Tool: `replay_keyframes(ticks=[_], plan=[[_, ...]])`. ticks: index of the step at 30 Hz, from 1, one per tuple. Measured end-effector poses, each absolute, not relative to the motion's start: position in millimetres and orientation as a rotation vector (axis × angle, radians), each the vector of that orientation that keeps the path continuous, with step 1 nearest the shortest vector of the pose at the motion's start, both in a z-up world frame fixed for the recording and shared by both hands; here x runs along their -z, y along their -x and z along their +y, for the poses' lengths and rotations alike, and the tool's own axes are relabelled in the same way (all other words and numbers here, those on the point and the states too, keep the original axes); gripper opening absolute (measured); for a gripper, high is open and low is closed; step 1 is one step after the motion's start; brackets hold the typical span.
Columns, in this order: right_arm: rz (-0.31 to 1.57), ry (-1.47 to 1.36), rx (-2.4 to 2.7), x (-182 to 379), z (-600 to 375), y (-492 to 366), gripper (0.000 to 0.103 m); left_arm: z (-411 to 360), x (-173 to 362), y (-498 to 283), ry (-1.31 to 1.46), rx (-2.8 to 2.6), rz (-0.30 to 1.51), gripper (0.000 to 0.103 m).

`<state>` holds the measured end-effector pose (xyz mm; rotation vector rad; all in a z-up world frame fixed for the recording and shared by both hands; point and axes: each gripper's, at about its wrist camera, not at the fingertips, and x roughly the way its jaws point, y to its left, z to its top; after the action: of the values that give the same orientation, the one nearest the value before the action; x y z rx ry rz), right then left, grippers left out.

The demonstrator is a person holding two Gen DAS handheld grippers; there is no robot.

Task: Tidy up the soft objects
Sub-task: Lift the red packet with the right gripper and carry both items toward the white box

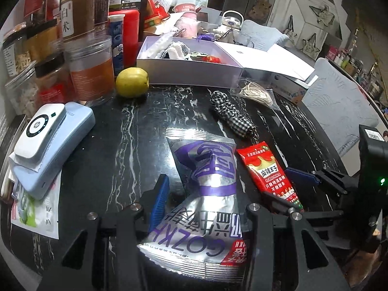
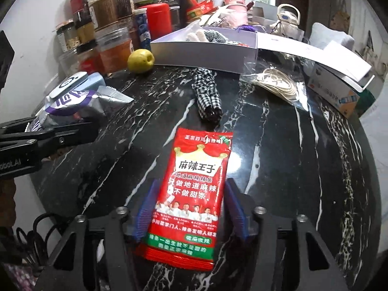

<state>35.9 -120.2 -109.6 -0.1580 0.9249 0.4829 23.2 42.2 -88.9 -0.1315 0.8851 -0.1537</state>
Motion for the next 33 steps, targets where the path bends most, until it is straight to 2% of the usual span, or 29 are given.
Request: replay_keyframes(ticks=[2,6,7,8,19,33], plan=[[0.924,0.197,-0.467,112.0,-114.2,-34.5,0.077,42.1,89.4,-21.6,0.126,0.146,0.888,0.044],[0.901,0.223,-0.493,114.2,-107.5,-30.2,0.077,43.5,90.4,-22.4,0.131,0.128,0.894,0.044],[0.894,0.222,-0.495,114.4,-108.1,-29.6,0.066,44.3,90.7,-22.4,0.135,0.124,0.893,0.044],[0.875,0.22,-0.491,113.2,-110.4,-28.8,0.049,44.9,91.0,-22.2,0.139,0.12,0.893,0.044],[0.872,0.117,-0.511,107.0,-128.8,-32.2,0.045,44.0,91.9,-26.6,0.142,0.13,0.907,0.044],[0.778,0.078,-0.527,50.4,-147.8,-34.0,0.045,24.8,40.2,-38.4,0.106,0.201,0.804,0.044]])
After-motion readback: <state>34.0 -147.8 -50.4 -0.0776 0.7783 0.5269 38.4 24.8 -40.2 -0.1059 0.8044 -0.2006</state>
